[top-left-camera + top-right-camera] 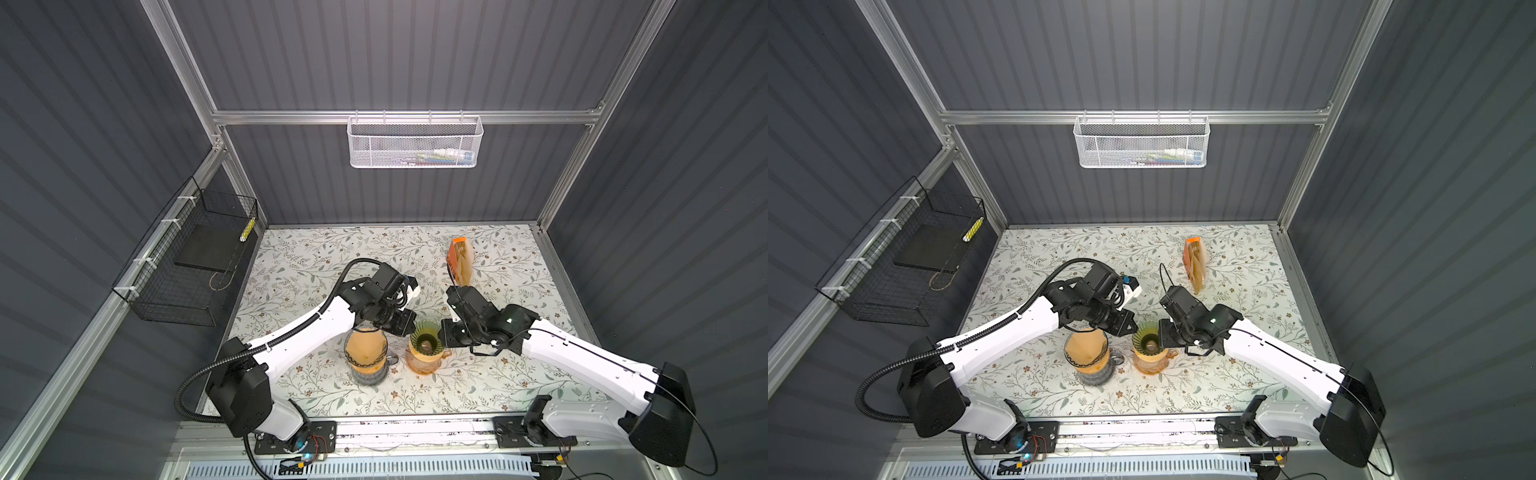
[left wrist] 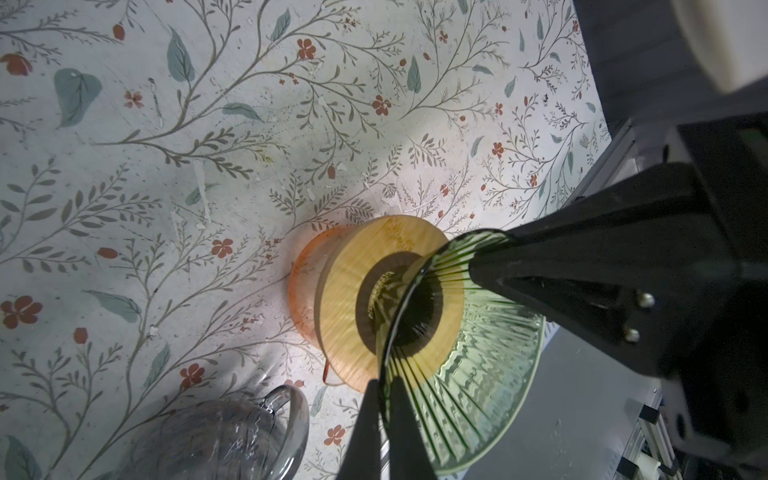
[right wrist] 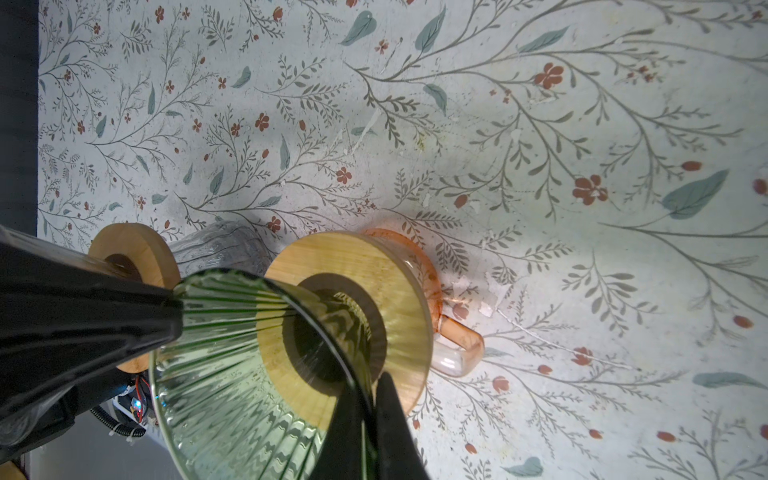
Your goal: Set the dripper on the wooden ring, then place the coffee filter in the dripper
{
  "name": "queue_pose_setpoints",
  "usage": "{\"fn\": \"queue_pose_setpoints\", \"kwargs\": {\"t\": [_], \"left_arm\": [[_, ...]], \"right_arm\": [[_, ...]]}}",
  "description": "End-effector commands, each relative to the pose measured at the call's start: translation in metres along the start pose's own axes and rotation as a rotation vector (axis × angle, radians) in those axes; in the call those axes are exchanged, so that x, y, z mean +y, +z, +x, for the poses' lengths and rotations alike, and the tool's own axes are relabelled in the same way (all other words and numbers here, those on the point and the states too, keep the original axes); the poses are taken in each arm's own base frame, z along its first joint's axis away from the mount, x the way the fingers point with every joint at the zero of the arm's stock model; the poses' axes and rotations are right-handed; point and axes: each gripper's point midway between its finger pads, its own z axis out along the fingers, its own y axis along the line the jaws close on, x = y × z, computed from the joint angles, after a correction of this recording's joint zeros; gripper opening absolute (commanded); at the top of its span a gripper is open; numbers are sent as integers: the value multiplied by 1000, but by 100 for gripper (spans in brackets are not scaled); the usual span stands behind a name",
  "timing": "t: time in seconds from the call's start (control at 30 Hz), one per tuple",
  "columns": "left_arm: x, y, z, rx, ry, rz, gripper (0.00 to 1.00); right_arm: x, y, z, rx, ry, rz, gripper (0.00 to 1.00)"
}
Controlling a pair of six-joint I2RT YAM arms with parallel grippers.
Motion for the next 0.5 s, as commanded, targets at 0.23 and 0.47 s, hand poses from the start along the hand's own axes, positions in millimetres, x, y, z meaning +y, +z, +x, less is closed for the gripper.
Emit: {"fn": "queue_pose_setpoints", "kwargs": {"t": [0.23, 0.47], "left_arm": [[3, 18, 30, 145, 8, -7, 0], [5, 23, 34, 167, 9, -12, 0]], "right_arm": [[-63, 23, 43, 161, -24, 269, 0], [-68, 30, 49, 175, -17, 281, 0]]}}
